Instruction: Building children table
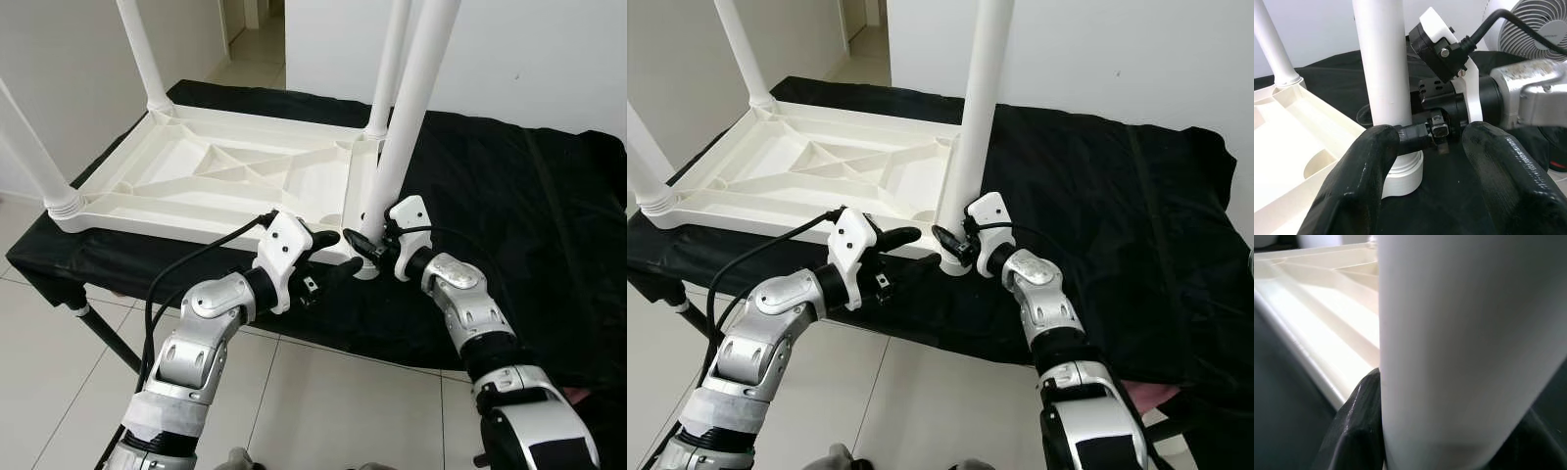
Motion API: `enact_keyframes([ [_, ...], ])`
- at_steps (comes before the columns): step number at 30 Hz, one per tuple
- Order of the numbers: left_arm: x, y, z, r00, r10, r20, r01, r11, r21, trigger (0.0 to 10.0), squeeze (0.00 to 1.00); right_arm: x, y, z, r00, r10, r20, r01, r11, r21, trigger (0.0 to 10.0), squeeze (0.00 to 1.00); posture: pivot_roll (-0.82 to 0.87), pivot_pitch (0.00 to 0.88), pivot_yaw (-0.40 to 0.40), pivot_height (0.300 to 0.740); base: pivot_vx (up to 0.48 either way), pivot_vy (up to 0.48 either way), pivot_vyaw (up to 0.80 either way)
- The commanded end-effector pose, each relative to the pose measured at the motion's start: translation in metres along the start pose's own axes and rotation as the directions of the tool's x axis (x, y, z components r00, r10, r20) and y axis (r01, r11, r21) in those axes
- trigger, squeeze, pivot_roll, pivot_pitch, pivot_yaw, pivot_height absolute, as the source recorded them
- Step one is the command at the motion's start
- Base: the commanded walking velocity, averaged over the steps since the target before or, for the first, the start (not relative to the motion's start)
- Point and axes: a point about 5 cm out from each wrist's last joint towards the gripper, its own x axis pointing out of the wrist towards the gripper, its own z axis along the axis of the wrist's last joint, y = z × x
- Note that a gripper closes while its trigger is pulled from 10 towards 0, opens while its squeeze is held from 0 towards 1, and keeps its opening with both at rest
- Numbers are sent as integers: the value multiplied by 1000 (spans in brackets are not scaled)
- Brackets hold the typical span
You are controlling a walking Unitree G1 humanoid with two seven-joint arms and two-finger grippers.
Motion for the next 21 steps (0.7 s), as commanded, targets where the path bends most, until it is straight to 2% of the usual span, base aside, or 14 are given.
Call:
enact_keyframes([
  [1,-1,3,-3,995,96,-5,-96,995,-4,10000,0,1,5,6,989,-145,21,145,989,32,10000,0,-96,40,7,740,0,0,0],
  [5,-1,3,-3,995,95,-6,-95,995,-4,10000,0,1,8,7,981,-190,25,188,981,53,10000,0,-96,40,7,740,0,0,0],
  [6,-1,3,-3,995,95,-7,-95,995,-5,10000,0,2,15,7,958,-287,19,285,956,75,10000,0,-97,44,5,740,0,0,0],
  [7,-1,3,-3,995,95,-7,-95,995,-5,10000,0,2,15,7,958,-287,19,285,956,75,10000,0,-97,44,5,740,0,0,0],
  [9,-1,3,-4,996,94,-8,-94,996,-6,10000,0,3,24,8,917,-400,5,398,913,89,10000,0,-97,44,5,740,0,0,0],
  [10,-1,2,-4,995,96,-7,-96,995,-8,10000,0,5,34,10,897,-442,0,440,893,96,10000,0,-97,44,5,740,0,0,0],
  [11,-1,2,-4,995,97,-6,-97,995,-9,10000,0,6,41,11,888,-459,-2,457,884,100,10000,0,-97,44,5,740,0,0,0],
  [14,-1,2,-3,995,100,-4,-100,995,-14,10000,0,7,50,16,895,-445,11,441,890,116,10000,0,-90,49,1,740,0,0,0],
  [18,-2,1,-4,995,99,-7,-100,995,-12,10000,0,2,44,16,894,-447,-7,444,887,130,10000,0,-94,52,-1,740,0,0,0],
  [19,-2,2,-4,995,101,-7,-101,995,-11,10000,0,1,42,15,895,-447,-11,444,886,136,10000,1000,-94,52,-1,740,0,0,0],
  [21,-2,2,-4,995,102,-6,-102,995,-11,10000,0,0,42,16,893,-451,-16,448,883,140,10000,1000,-93,52,-3,740,0,0,0],
])
